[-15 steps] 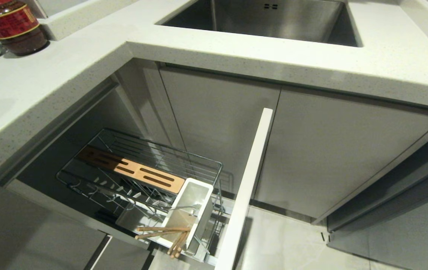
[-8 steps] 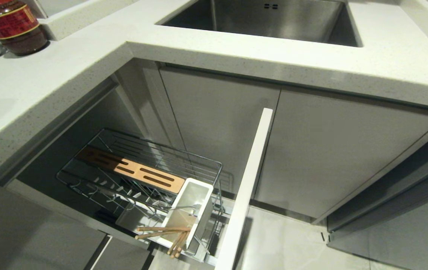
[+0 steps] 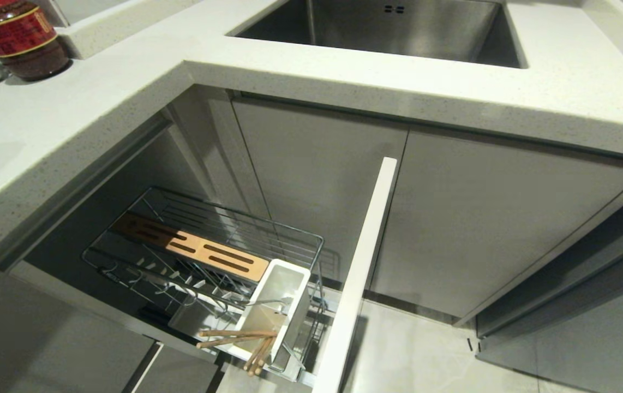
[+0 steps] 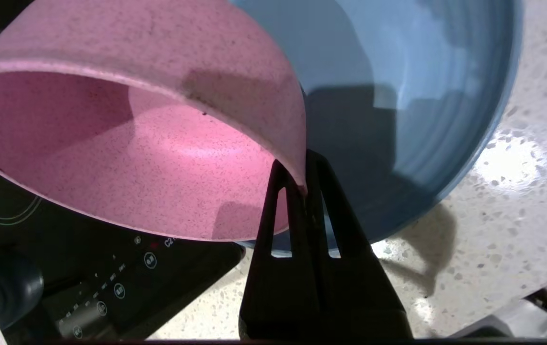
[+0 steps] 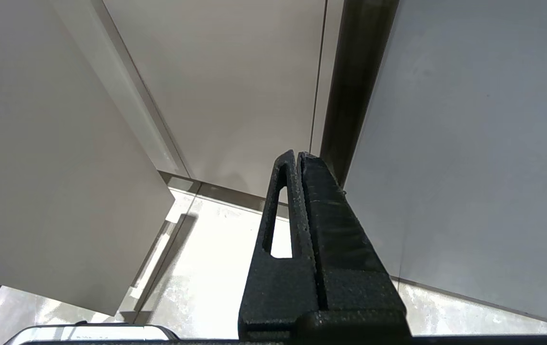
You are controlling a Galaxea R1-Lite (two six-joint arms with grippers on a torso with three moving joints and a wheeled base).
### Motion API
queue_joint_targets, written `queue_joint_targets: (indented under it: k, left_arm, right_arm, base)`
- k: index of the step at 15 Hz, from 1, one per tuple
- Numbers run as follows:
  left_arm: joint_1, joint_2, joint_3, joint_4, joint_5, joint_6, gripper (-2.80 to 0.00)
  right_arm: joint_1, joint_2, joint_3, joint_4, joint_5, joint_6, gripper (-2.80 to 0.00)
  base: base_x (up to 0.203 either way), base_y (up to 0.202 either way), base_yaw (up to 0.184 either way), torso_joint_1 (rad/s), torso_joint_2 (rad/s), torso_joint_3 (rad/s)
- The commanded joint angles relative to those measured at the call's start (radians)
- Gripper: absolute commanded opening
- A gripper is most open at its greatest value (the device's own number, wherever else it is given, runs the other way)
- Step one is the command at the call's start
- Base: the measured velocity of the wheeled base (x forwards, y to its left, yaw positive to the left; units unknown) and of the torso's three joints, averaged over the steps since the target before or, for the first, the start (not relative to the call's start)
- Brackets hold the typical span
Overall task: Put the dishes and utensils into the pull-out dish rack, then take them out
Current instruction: Take the bowl out of the cupboard
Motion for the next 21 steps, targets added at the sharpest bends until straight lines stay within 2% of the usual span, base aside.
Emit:
queue_joint_targets:
  k: [1,7,11,12,18,21]
  left_arm:
    - [-0.001,0.006,0.028,0.010,0.000,0.000,-2.80]
    - [0.000,0.013,0.079,0.011,-0.004,-0.004,-2.80]
    - [0.000,0.015,0.069,0.005,-0.002,-0.004,-2.80]
    - [0.002,0.013,0.070,0.003,0.002,-0.004,0.00]
    - [0.019,0.001,0.014,-0.016,0.004,-0.015,0.00]
    - [0.017,-0.056,0.015,-0.114,0.002,-0.064,0.00]
  right_arm:
    - [0.000,-0.001,0.026,-0.001,0.000,0.000,-2.80]
    - [0.000,-0.001,0.026,-0.001,0.000,0.000,-2.80]
    - [0.000,-0.001,0.026,-0.001,0.000,0.000,-2.80]
    - [0.000,-0.001,0.026,-0.001,0.000,0.000,-2.80]
    - [0.000,-0.001,0.026,-0.001,0.000,0.000,-2.80]
    - [0.000,-0.001,0.026,-0.001,0.000,0.000,-2.80]
  base:
    - [0.000,0.000,0.000,0.000,0.00,0.000]
    - [0.000,0.000,0.000,0.000,0.00,0.000]
    - [0.000,0.000,0.000,0.000,0.00,0.000]
    - [0.000,0.000,0.000,0.000,0.00,0.000]
    - [0.000,0.000,0.000,0.000,0.00,0.000]
    - [0.000,0.000,0.000,0.000,0.00,0.000]
